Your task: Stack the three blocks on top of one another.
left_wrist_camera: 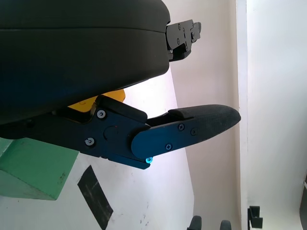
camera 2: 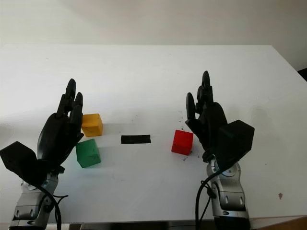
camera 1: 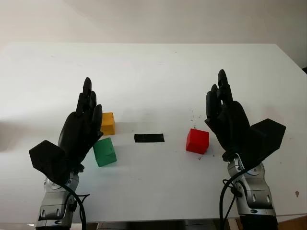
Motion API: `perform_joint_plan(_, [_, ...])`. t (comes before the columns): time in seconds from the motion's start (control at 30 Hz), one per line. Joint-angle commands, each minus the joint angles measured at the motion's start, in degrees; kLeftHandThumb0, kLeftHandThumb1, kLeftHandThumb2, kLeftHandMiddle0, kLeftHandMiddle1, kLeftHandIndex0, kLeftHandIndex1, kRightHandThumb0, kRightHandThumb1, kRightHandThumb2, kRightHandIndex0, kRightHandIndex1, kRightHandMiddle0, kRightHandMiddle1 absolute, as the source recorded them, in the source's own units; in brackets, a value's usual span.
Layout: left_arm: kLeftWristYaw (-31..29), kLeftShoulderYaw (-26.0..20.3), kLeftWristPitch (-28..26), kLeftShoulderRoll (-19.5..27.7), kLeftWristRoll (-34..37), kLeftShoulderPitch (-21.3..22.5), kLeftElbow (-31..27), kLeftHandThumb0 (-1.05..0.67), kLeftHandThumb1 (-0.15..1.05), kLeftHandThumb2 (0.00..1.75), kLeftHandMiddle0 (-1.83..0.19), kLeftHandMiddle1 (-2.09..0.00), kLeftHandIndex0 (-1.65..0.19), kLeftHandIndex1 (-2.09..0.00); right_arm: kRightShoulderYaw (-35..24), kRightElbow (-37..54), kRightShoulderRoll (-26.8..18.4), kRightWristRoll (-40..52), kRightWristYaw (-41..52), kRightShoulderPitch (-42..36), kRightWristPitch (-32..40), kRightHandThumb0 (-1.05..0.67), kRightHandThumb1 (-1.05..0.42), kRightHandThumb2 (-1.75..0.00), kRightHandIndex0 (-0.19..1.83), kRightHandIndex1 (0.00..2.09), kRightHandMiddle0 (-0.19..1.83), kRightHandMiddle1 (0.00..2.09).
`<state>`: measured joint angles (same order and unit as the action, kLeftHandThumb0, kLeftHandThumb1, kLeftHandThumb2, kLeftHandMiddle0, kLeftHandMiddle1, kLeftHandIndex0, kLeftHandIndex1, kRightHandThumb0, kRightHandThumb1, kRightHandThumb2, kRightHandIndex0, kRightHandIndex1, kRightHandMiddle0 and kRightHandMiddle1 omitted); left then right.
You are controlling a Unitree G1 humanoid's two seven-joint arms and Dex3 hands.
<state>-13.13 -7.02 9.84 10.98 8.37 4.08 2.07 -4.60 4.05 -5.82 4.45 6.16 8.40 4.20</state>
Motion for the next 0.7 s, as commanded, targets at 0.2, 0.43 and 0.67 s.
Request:
perform_joint_plan(0.2, [0.3, 0.2, 0.0, 0.1, -0.8, -0.3, -0.5, -0.71, 1.05, 0.63, 0.19, 0.00, 0.19, 0.00, -0.2, 0.1, -1.3, 0.0, 0.6, 1.3, 0.4, -0.73, -1.05, -0.61, -0.19, 0.00, -0.19, 0.00])
perform_joint_plan(0.43, [0.8, -0.5, 0.5, -0.5, -0.3, 0.1, -0.2, -0.69, 1.05, 0.62, 0.19, 0.00, 0.19, 0.00, -0.2, -0.9, -9.9, -3.3, 6.4, 5.7, -0.8, -0.74, -1.05, -0.48, -0.18, 0.01, -0.16, 0.03])
perform_joint_plan(0.67, [1.6, -2.3, -0.5, 1.6, -0.5, 0.3, -2.0, -0.75, 1.05, 0.57, 0.19, 0.00, 0.19, 0.00, 1.5, -4.7, -28.6, -12.8, 18.2, 16.3, -8.4, -0.64, -0.87, -0.04, 0.01, 0.11, 0.11, 0.14])
